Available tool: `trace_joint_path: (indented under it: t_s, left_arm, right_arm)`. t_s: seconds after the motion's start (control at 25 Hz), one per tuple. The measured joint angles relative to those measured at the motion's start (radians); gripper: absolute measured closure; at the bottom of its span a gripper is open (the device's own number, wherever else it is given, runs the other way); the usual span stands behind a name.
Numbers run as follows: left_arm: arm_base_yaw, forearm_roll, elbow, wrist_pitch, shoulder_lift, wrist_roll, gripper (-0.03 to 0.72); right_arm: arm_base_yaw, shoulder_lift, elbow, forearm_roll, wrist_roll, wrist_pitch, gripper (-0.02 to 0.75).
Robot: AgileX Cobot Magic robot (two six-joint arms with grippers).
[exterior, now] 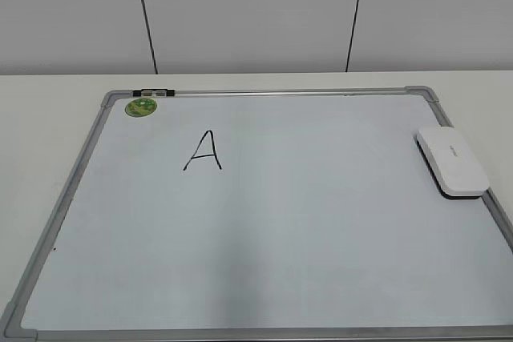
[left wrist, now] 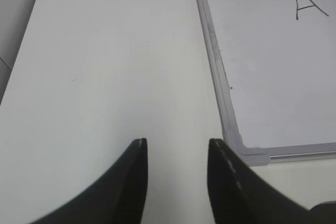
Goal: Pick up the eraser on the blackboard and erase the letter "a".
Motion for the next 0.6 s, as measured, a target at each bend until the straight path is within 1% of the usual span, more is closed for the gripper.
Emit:
trace_joint_path:
  t_s: [0.12,0.36,0.6]
  left_arm:
    - [0.026,0.0,0.006,0.003,-0.031,0.0,0.412]
    - [0.061,0.002,0.006,0.003,-0.095,0.0,0.414]
    - [0.1,0.002,0.006,0.006,-0.099,0.0,0.425]
  right_arm:
    - [-0.006,-0.048,0.0,0.0,0.0,0.004,0.205]
    - [-0.065,-0.133,0.0,0.0,0.0,0.01,0.205]
    - [-0.073,-0.159,0.0,-0.002,0.0,0.01,0.205]
